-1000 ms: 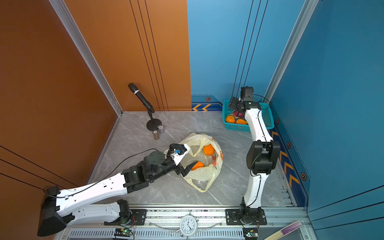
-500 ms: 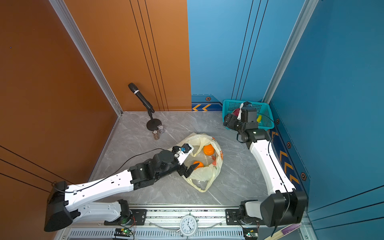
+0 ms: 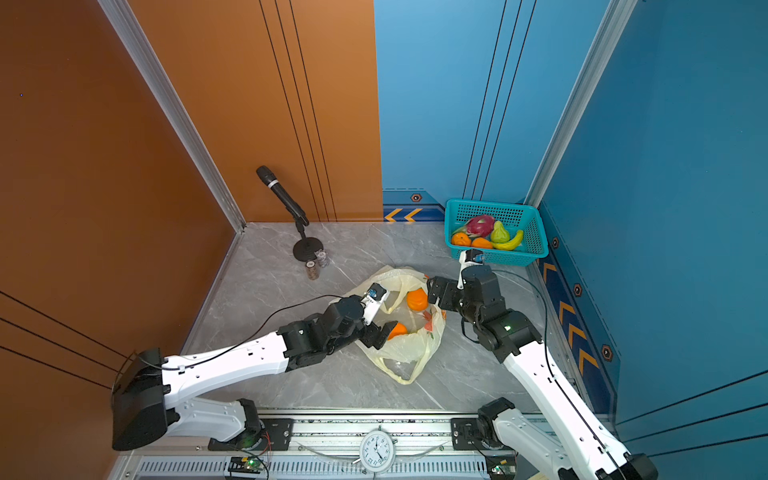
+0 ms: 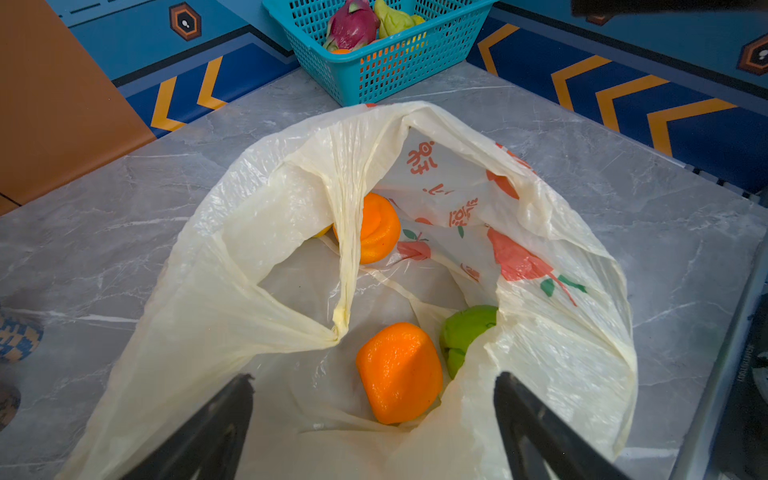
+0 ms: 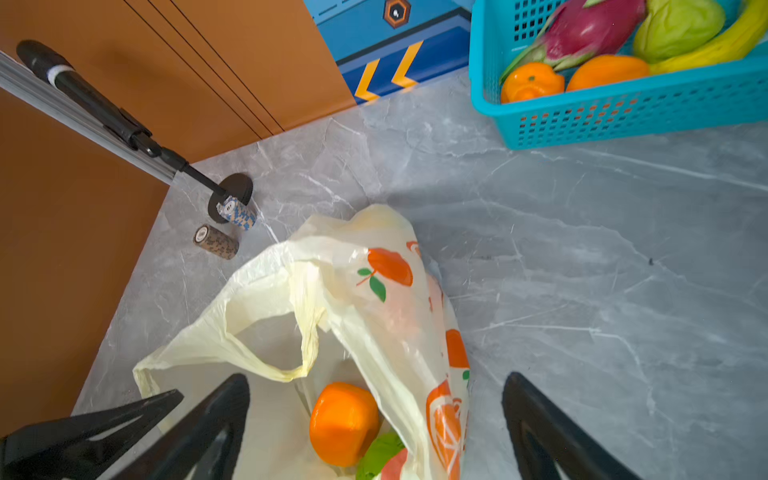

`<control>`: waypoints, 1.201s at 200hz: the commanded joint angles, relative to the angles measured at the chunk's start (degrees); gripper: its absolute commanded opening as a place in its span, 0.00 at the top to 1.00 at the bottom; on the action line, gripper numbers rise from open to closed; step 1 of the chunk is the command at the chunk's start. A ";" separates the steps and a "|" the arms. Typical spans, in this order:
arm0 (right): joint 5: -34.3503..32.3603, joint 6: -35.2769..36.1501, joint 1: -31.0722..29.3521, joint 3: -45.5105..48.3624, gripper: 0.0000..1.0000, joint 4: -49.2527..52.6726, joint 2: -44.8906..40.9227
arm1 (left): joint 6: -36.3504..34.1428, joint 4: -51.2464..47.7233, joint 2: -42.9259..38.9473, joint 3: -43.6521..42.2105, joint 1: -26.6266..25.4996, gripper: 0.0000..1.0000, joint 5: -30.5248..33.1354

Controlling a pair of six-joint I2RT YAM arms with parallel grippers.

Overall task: Untie the knot of the plastic bag and take out the fruit
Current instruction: 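Grasp an orange in the bag with the left gripper while the right holds the rim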

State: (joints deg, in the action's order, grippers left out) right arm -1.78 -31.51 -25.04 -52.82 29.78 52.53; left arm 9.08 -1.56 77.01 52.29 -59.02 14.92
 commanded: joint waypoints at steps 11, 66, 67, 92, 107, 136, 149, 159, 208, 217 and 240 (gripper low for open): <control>-7.01 -7.56 -7.42 4.93 0.04 3.70 -1.63 | 4.71 0.93 1.20 -1.86 0.49 0.18 0.39; -13.14 -16.03 -19.10 12.25 0.02 2.61 -3.39 | 8.24 0.54 3.78 -4.26 0.49 0.28 -0.89; -13.15 -16.17 -19.27 12.41 0.02 2.59 -3.44 | 8.32 0.57 3.86 -4.28 0.49 0.28 -0.87; -14.53 -17.35 -22.41 14.55 0.01 2.42 -3.53 | 9.51 2.13 5.84 -5.86 0.49 0.31 -2.14; -15.26 -17.86 -23.38 15.19 0.00 3.15 -2.93 | 9.91 2.35 7.44 -6.05 0.48 0.33 -3.22; -16.85 -18.55 -25.00 16.12 0.00 4.01 -1.27 | 11.19 2.75 9.46 -7.02 -0.10 0.36 -5.30; -18.06 -18.77 -25.28 16.11 0.00 4.62 -0.50 | 11.86 3.69 9.86 -8.08 -0.54 0.38 -6.39; -18.49 -18.69 -25.39 16.25 0.00 4.40 0.01 | 12.87 4.76 10.42 -8.88 -0.88 0.38 -7.40; -16.73 -17.23 -25.41 17.74 0.00 -0.92 4.48 | 12.89 6.12 12.81 -8.45 -3.03 0.37 -7.91; -16.37 -16.90 -25.41 17.90 0.00 -1.04 5.43 | 12.74 5.98 12.56 -8.28 -3.02 0.36 -6.77; -16.33 -16.57 -25.41 18.86 0.01 -0.73 6.44 | 11.59 6.13 11.07 -8.04 -3.03 0.32 -3.99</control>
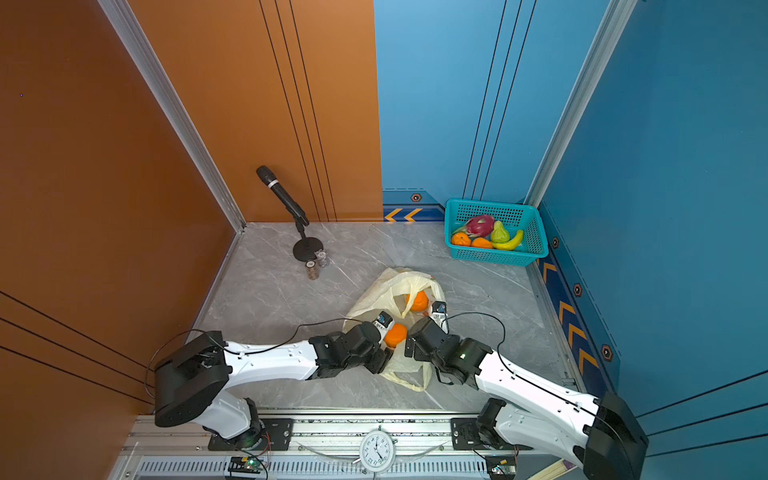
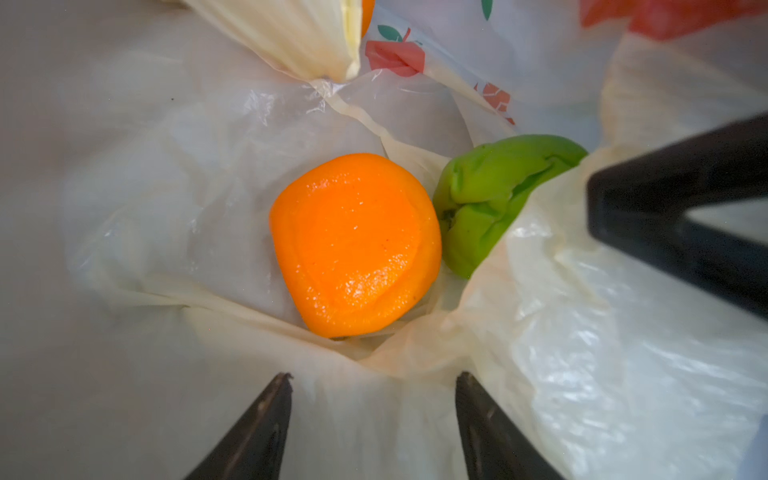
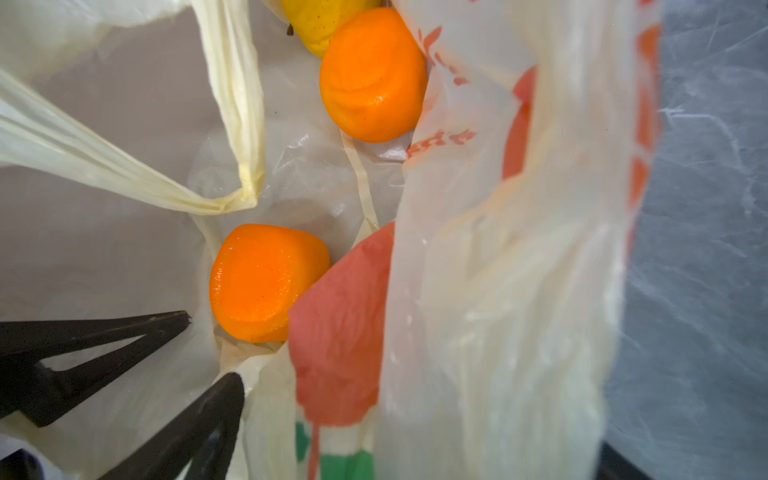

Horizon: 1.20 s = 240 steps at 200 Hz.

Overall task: Untie the knot of the plastic bag and take out the fruit
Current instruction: 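Grasp an orange in the bag with the left gripper while the right holds the rim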

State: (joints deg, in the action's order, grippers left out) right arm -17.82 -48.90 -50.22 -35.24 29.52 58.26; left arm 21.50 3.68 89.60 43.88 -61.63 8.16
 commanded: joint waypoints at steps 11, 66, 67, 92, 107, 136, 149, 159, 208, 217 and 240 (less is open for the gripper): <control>-0.35 0.67 -0.22 1.99 0.05 -0.50 0.61 | -1.10 1.29 -2.26 0.50 -0.27 0.29 4.68; 2.42 0.69 -0.19 4.98 0.19 1.14 -1.17 | -1.88 2.09 -0.63 5.13 2.12 0.28 5.29; 2.47 0.63 -0.21 4.99 0.19 1.15 -1.19 | -1.89 2.06 -0.55 5.24 2.12 0.28 5.25; 3.62 -0.45 -0.40 6.48 0.20 0.98 -1.66 | -2.33 2.19 1.61 7.54 2.56 0.28 4.63; 3.94 -0.93 -0.50 7.11 0.20 0.72 -1.83 | -2.59 2.12 3.16 8.48 2.78 0.27 4.49; 3.23 -1.70 -0.57 7.37 0.19 1.59 -2.19 | -2.42 0.31 6.11 10.29 3.31 0.27 3.45; 2.56 -1.99 -0.58 7.34 0.17 2.24 -2.10 | -2.22 -0.41 6.97 10.77 3.36 0.26 3.28; 2.21 -2.14 -0.58 7.30 0.17 2.56 -2.02 | -2.07 -0.81 7.61 11.02 3.39 0.25 3.14; 3.18 -1.81 -0.58 7.14 0.16 1.46 -0.98 | -1.68 -0.79 11.25 12.34 3.47 0.09 2.63; 3.18 -1.65 -0.58 7.03 0.16 1.51 -0.95 | -1.80 -0.79 11.92 12.76 3.51 0.08 2.81; 2.62 -1.64 -0.58 6.77 0.15 1.89 -1.17 | -2.16 -1.88 14.08 14.48 3.53 0.07 2.64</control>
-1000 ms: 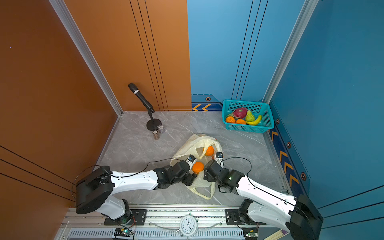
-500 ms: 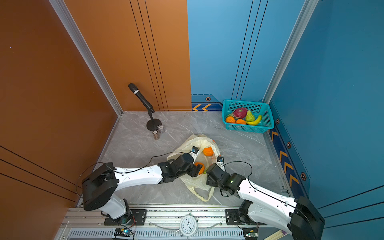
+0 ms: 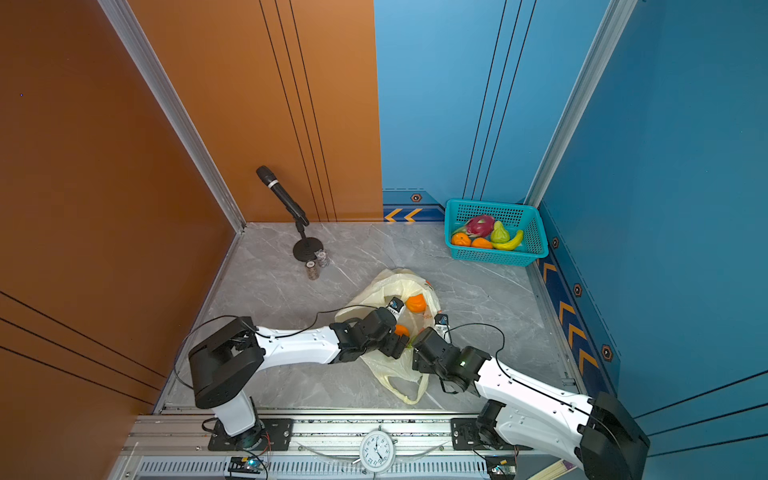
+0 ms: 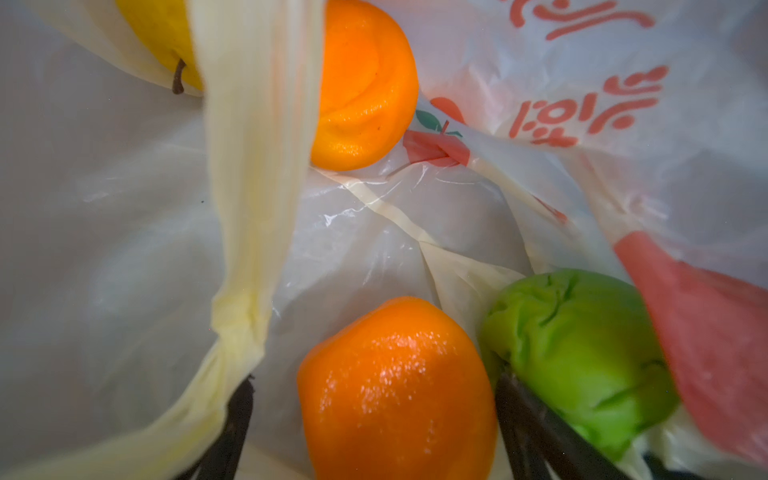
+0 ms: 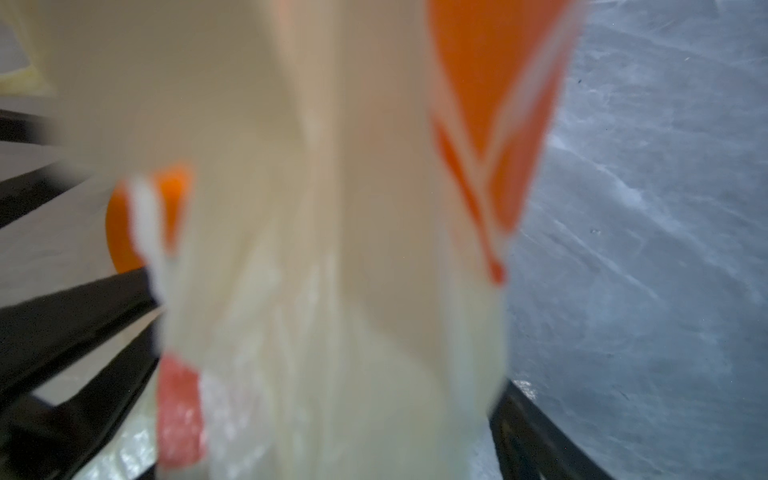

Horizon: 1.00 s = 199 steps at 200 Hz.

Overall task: Untie the knot of the plastic bag and take out the fruit
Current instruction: 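Grasp an orange in the bag with the left gripper while the right holds the rim, then grasp the orange with the right gripper while the left gripper releases it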

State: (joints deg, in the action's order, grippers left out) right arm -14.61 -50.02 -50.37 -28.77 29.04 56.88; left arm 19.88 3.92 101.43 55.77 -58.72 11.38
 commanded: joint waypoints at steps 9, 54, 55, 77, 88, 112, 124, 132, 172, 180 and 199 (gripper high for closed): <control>-0.68 -0.52 -0.41 0.31 0.15 2.58 0.03 | -0.54 -2.87 3.07 2.85 0.61 0.06 -0.57; -1.64 -0.52 -0.34 -0.44 0.14 3.87 -1.49 | -0.30 -5.32 4.41 4.96 0.75 0.20 2.42; -1.69 -0.52 -0.34 -0.47 0.14 3.90 -1.50 | -0.25 -5.33 4.36 4.92 0.73 0.20 2.42; -2.12 -0.52 -0.28 -0.93 0.12 4.57 -2.45 | -0.10 -4.25 2.68 4.45 0.62 0.31 0.65; -2.14 -0.52 -0.22 -1.18 0.11 4.71 -2.99 | -0.32 -3.80 1.69 4.40 0.61 0.35 -0.92; -2.52 -0.43 0.00 -2.10 0.09 5.19 -4.00 | -1.39 -3.00 -0.51 4.18 0.06 0.38 -3.77; -2.62 -0.35 0.19 -2.74 0.08 5.58 -4.38 | -1.60 -2.69 -1.92 3.66 -0.16 0.38 -3.74; -2.70 -0.27 0.34 -3.10 0.07 5.83 -4.73 | -1.51 -2.33 -3.01 3.65 -0.17 0.38 -3.58; -1.36 1.10 1.89 -5.43 0.03 6.86 -7.05 | -3.05 0.51 -8.14 -0.61 -0.17 0.39 -4.05; -0.77 1.38 2.39 -6.05 0.03 7.08 -7.75 | -3.76 1.25 -8.93 -1.04 -0.16 0.39 -4.41; 0.49 1.81 3.72 -7.53 0.01 7.64 -9.87 | -5.72 4.60 -11.11 -2.57 -0.20 0.39 -5.21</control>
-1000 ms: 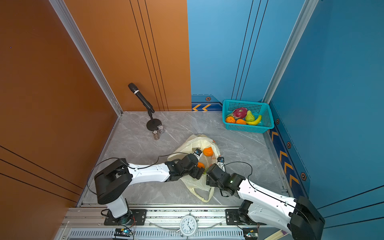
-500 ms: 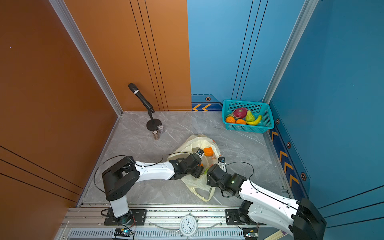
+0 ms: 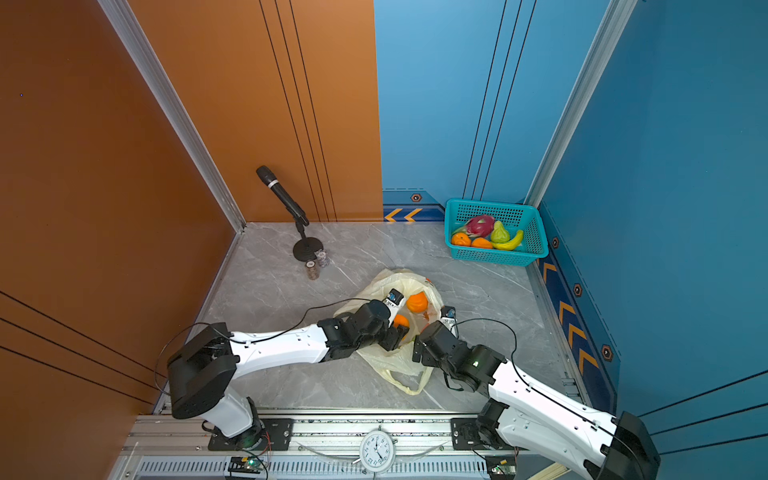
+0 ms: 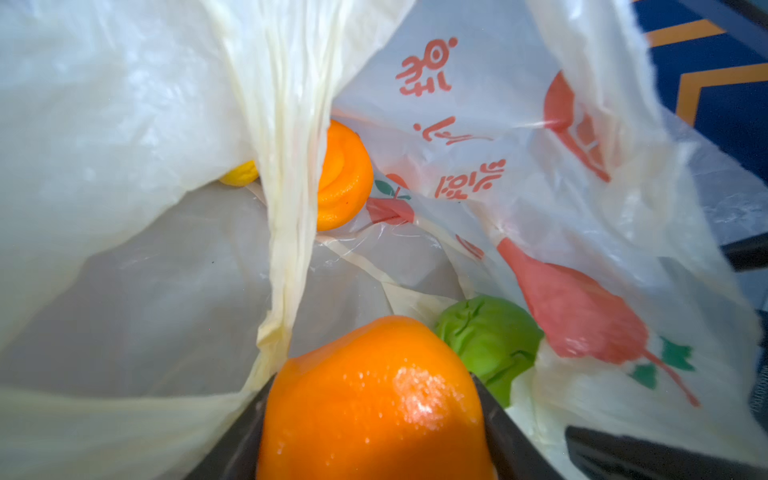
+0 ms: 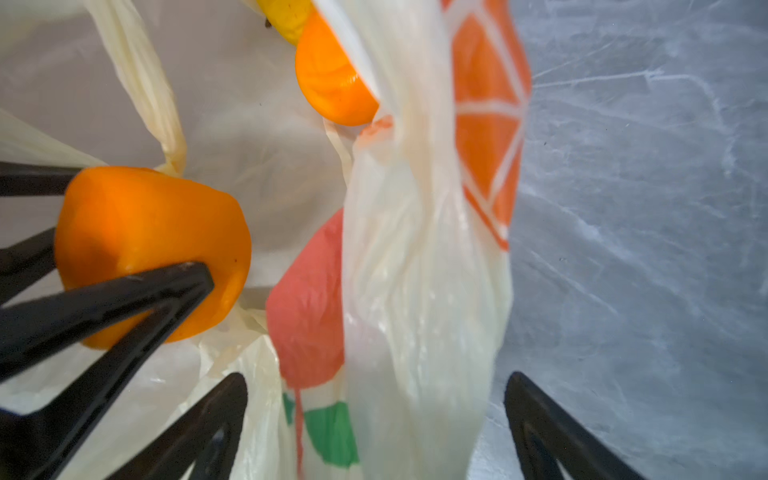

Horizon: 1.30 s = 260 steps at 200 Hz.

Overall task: Untie the knot of the plastic bag and take out the fruit
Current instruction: 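Grasp the orange with the right gripper while the left gripper releases it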

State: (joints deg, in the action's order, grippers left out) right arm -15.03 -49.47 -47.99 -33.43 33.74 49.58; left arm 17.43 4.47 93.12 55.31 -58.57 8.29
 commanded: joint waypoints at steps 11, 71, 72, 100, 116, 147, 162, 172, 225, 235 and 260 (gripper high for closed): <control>1.53 1.22 2.11 -3.88 0.01 3.33 -4.11 | -4.60 6.55 -4.14 -3.35 -0.41 0.39 -2.36; 9.06 2.28 9.72 -7.57 0.00 1.39 -12.75 | -13.37 17.52 -10.47 -7.40 -0.41 0.39 -5.94; 9.32 2.28 9.91 -7.55 0.00 1.23 -12.88 | -13.47 17.69 -10.57 -7.49 -0.41 0.39 -6.02; 16.67 1.19 13.68 -6.96 0.00 -2.78 -15.32 | -16.01 21.81 -12.76 -8.74 -0.66 0.38 -7.61; 21.47 0.70 15.04 -6.26 0.00 -5.95 -15.77 | -17.47 24.20 -13.61 -9.38 -0.91 0.38 -8.67; 32.70 -3.84 16.26 -2.70 0.00 -17.95 -15.62 | -19.53 27.70 -14.47 -10.01 -1.33 0.38 -11.33; 36.54 -6.79 16.26 -0.81 0.00 -24.92 -14.84 | -20.06 28.72 -14.28 -10.04 -1.59 0.38 -12.12; 38.18 -7.68 16.17 0.02 0.00 -27.50 -14.17 | -20.22 29.29 -14.22 -10.04 -1.73 0.38 -12.56; 39.67 -7.39 14.78 0.81 0.08 -29.68 -11.34 | -20.66 30.17 -14.72 -9.20 -2.60 0.37 -13.84; 39.81 -7.39 14.38 0.95 0.13 -30.24 -11.08 | -20.86 30.57 -14.72 -9.20 -2.67 0.37 -14.66; 39.72 -7.05 13.99 1.47 0.25 -30.92 -11.07 | -21.19 30.77 -14.55 -8.99 -2.82 0.37 -15.44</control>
State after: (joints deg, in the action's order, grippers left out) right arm 23.42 -56.69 -33.45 -32.91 5.69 38.59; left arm -2.61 33.26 79.92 45.91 -60.62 -5.02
